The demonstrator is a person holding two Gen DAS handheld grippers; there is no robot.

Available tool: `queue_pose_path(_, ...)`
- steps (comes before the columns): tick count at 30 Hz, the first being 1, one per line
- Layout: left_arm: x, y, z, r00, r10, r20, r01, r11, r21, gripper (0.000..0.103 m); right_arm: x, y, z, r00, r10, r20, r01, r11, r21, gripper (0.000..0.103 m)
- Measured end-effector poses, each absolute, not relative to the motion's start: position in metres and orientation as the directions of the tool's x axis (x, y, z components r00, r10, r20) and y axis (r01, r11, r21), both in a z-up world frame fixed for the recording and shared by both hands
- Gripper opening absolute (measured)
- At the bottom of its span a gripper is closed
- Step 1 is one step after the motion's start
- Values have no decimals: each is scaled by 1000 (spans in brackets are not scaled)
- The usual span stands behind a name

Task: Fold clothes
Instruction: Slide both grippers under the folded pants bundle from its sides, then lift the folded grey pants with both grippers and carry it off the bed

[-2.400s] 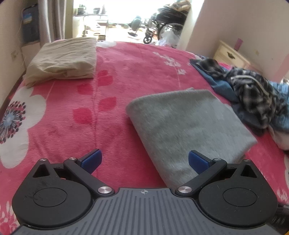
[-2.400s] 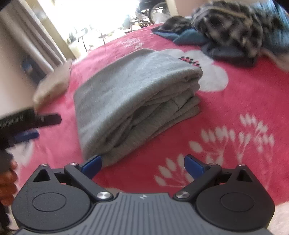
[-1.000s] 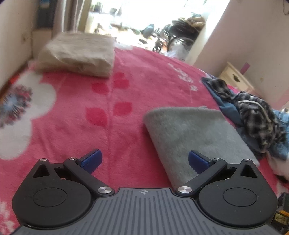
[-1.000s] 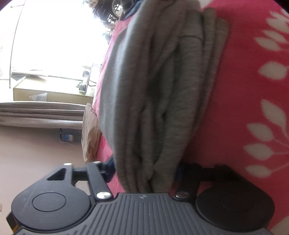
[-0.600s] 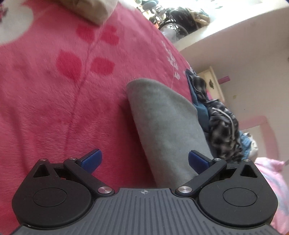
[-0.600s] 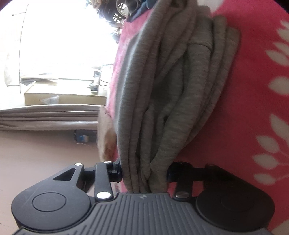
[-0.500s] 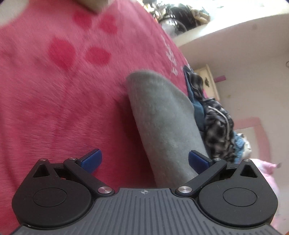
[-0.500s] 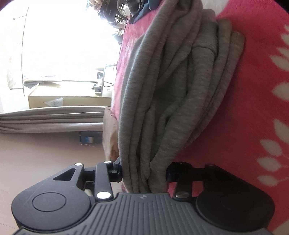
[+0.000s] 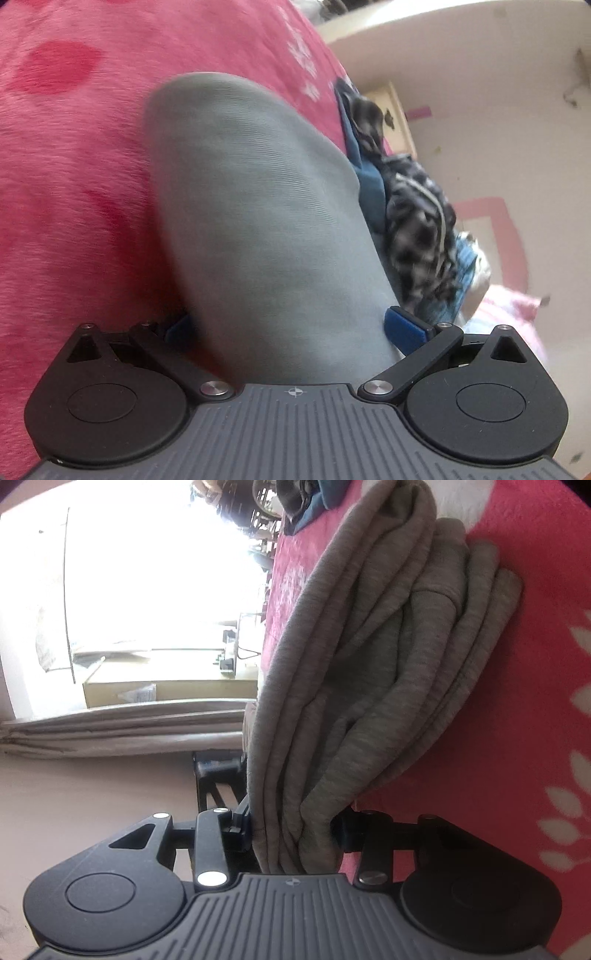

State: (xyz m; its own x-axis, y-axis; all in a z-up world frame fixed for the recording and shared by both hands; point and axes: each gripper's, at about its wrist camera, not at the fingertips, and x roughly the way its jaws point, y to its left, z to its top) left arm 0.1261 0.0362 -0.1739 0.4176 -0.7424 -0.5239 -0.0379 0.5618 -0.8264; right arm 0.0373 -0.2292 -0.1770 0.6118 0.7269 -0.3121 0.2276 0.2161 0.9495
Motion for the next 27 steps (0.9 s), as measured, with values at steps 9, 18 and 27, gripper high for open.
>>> queue_pose_path(9,125,27,-169,411,-690,-596,-6,652,-758,86,58,-256,-104,360,728,-584,-57,642,765,58)
queue_pose_path(18,124,23,-168,420,-667,-615,28,687,-726,84,146,-349,-82,515,690,-509,-201,674,711,93)
queue_pose_path(27,121,27,-172,426,-681,-596,83,686,-723,79,235,-349,-202,151,857,-493,-145,512,847,95)
